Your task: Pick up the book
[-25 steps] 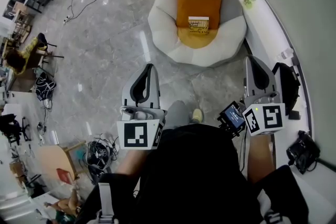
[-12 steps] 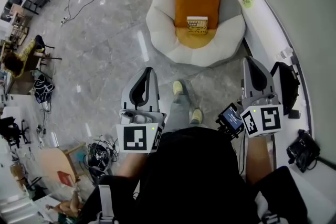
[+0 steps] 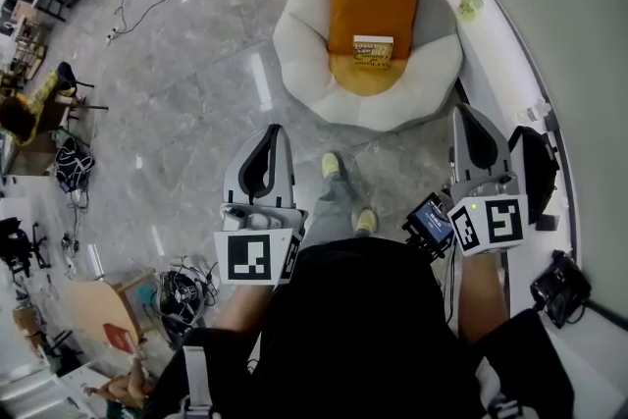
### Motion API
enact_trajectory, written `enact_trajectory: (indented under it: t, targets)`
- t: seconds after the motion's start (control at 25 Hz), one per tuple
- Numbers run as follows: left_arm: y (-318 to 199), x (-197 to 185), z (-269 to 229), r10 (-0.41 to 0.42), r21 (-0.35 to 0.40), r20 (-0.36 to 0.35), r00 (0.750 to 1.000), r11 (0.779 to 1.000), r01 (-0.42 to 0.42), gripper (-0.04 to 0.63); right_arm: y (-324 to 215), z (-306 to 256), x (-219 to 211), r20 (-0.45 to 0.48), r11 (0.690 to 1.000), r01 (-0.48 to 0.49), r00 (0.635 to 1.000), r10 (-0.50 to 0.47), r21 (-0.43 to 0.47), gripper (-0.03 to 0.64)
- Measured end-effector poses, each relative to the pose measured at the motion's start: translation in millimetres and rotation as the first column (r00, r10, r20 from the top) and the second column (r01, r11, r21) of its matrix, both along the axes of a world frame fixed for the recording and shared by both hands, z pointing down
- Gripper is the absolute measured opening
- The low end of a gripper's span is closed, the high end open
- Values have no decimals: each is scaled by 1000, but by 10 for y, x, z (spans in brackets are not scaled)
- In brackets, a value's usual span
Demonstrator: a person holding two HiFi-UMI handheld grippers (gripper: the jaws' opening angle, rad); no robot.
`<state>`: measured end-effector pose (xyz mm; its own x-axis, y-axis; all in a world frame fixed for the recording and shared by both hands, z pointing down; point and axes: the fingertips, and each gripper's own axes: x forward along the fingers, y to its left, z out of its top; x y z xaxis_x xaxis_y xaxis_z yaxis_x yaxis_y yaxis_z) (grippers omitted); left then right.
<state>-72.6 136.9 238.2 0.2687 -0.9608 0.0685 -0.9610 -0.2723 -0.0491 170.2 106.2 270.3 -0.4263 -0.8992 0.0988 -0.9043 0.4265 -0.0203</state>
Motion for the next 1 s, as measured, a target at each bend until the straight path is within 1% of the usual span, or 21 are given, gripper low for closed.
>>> enact_trajectory:
  t: [0.08,0.2,0.24,0.36,0.52,0.72,1.0]
  targets:
    - [-120,-45,20,0,-5,0,1000,1000,0,11,-113,11,-23,-9,1000,-4,1000,4,-3,14]
    - [-277,-154,173,-12,-72,24,1000,997,14,10,-301,35,-62,-17,1000,-8,1000,8,-12,12]
    - [-347,-181,193,-15,-80,29,999,997,18,11,-369,44,-74,-19,1000,-10,1000,10,-15,12]
    - [-587,-209,152,-11,-54,22,1000,998,12,11,-566,75,-109,-29,1000,-15,999,14,-23,14]
    - [-876,-200,144,32,-16,18,999,999,-31,9,-817,97,-181,-48,999,-19,999,18,-30,12]
    - [-1209,-194,155,56,-21,10,998,998,-55,10,-1092,82,-219,-53,999,-27,998,25,-35,12]
    - [-1513,-264,166,75,-27,11,997,997,-75,10,-1365,87,-308,-58,998,-36,998,34,-42,14]
